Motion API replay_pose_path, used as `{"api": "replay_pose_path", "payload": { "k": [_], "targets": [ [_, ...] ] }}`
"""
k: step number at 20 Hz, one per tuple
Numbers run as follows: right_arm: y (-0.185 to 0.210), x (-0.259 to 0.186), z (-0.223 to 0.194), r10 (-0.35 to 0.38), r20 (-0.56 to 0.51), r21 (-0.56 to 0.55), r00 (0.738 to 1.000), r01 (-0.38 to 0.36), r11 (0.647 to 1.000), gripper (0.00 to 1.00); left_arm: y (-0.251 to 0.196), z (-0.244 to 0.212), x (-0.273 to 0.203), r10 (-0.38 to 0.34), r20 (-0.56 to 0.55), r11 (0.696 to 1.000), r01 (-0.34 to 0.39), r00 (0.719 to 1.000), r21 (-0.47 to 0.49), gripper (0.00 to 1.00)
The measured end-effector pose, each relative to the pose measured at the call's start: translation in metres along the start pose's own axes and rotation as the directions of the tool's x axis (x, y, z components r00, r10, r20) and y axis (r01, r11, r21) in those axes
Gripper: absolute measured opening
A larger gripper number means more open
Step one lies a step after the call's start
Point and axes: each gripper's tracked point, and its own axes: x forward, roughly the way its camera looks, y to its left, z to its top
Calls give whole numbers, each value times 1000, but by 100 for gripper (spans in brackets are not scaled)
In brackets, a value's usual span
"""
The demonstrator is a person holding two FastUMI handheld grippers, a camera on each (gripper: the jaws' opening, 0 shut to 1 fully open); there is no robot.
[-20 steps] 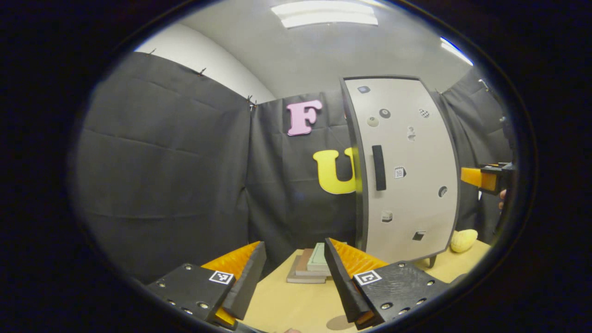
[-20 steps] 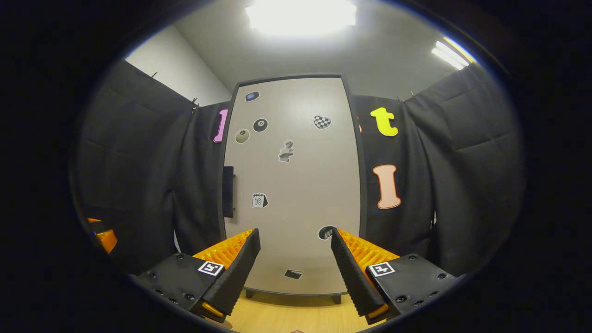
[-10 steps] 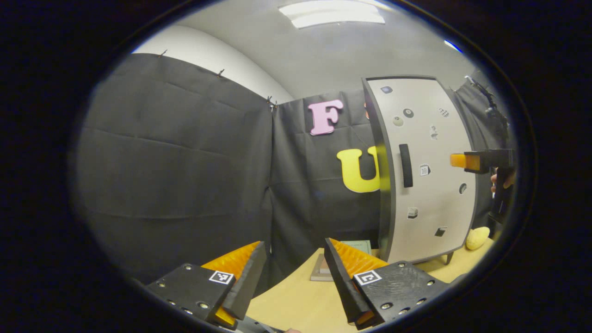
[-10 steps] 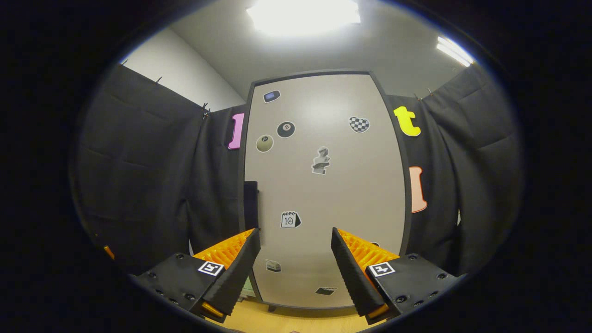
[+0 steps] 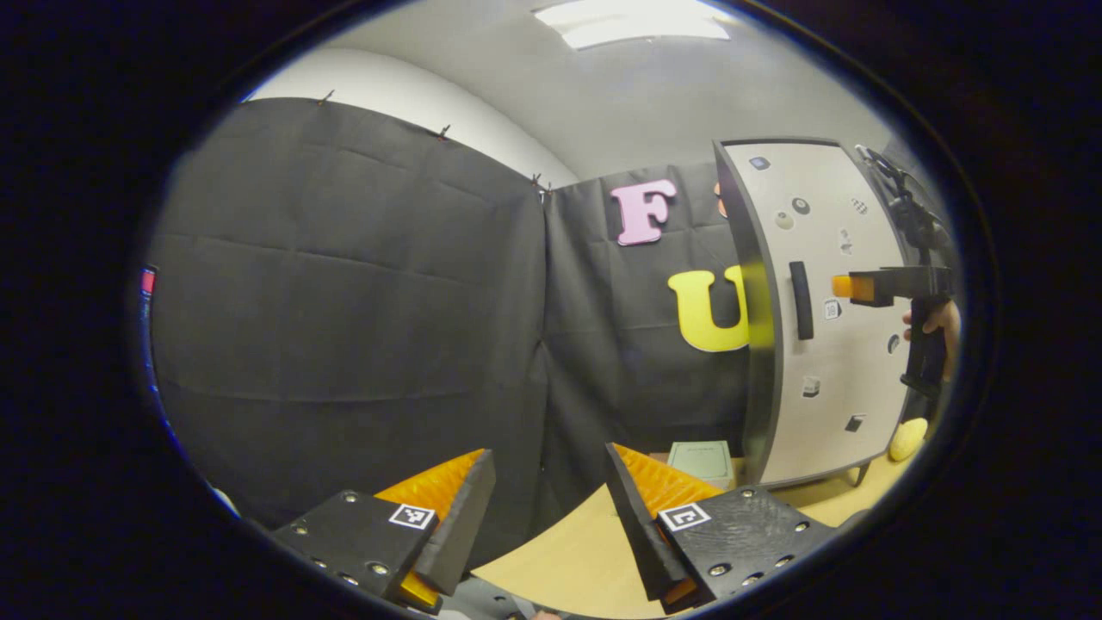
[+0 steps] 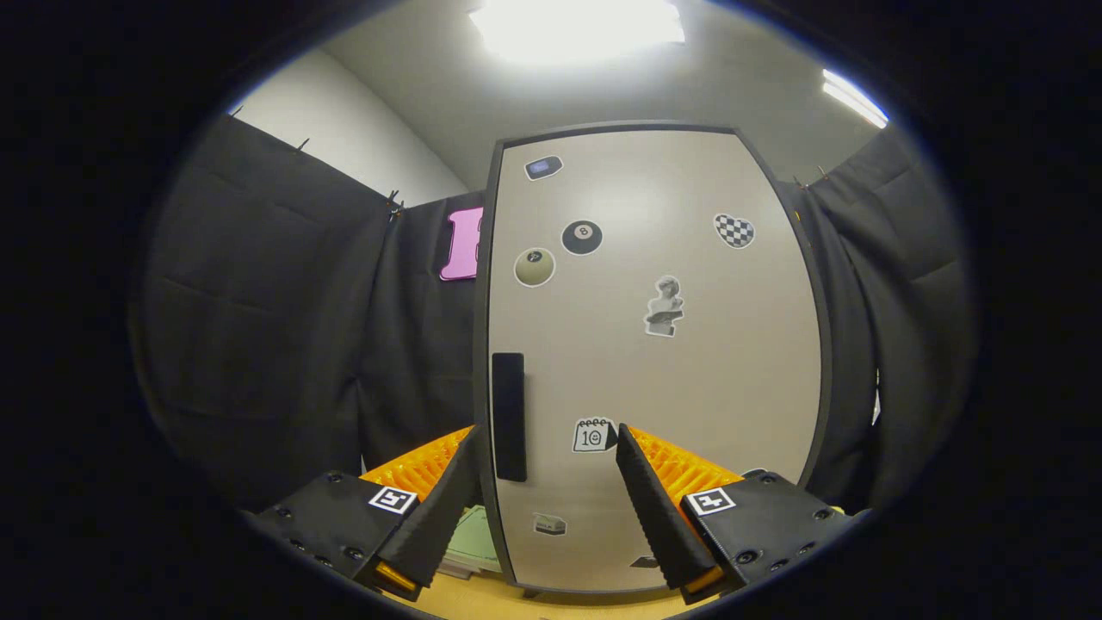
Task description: Open the cabinet door with the right hand, grasp the bottle in the cabinet with the left hand and place it on the coaster, then close the cabinet door with the right hand.
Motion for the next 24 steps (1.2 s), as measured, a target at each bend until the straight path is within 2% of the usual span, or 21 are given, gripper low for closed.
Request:
{"api": "replay_pose_path", "payload": {
  "k": [4, 8, 9, 10, 11, 13, 14, 15, 16, 17, 19, 20, 21, 22, 23, 24],
  "targets": [
    [19, 25, 3, 12, -8, 5, 1000, -12, 1000, 98, 22, -4, 0, 36, -3, 999, -36, 999, 2, 76],
    [36, 51, -4, 18, -30, -14, 999, -19, 1000, 98, 25, -10, 1, 63, -22, 998, -63, 998, 2, 76],
    [42, 57, -8, 25, -44, -15, 999, -26, 1000, 94, 28, -13, 1, 72, -24, 997, -72, 997, 2, 76],
    [43, 63, -11, 20, -55, -18, 998, -21, 1000, 90, 31, -16, 2, 81, -24, 997, -80, 996, 2, 76],
    [44, 70, -15, 10, -70, -21, 997, -12, 1000, 92, 36, -20, 1, 90, -25, 996, -90, 996, 2, 79],
    [43, 81, -24, -13, -113, -25, 994, 10, 1000, 90, 55, -22, -7, 110, -29, 994, -110, 993, 0, 76],
    [41, 86, -28, -28, -128, -24, 991, 25, 999, 86, 64, -22, -11, 118, -30, 993, -119, 993, -3, 76],
    [41, 91, -32, -33, -147, -19, 989, 31, 999, 77, 66, -23, -13, 127, -31, 992, -127, 991, -6, 76],
    [40, 95, -36, -40, -169, -14, 985, 39, 999, 77, 68, -24, -14, 133, -34, 991, -134, 991, -9, 76],
    [38, 98, -39, -54, -184, -7, 981, 54, 999, 71, 70, -27, -11, 139, -37, 990, -140, 990, -10, 76],
    [34, 102, -44, -85, -207, 3, 975, 88, 996, 51, 74, -28, -10, 147, -40, 989, -148, 988, -10, 79],
    [32, 101, -43, -88, -211, 17, 973, 93, 995, 39, 76, -28, -10, 149, -41, 989, -149, 988, -10, 76],
    [30, 102, -43, -90, -223, 24, 971, 98, 995, 41, 77, -28, -9, 148, -40, 989, -148, 988, -10, 79],
    [31, 111, -48, -86, -225, 24, 971, 93, 995, 40, 77, -29, -9, 144, -40, 989, -145, 989, -12, 76],
    [31, 102, -45, -81, -232, 16, 969, 87, 996, 31, 76, -28, -7, 140, -40, 990, -141, 989, -13, 76],
    [32, 100, -44, -77, -233, 5, 970, 80, 997, 25, 76, -27, -6, 134, -38, 991, -134, 990, -12, 76]
  ]
}}
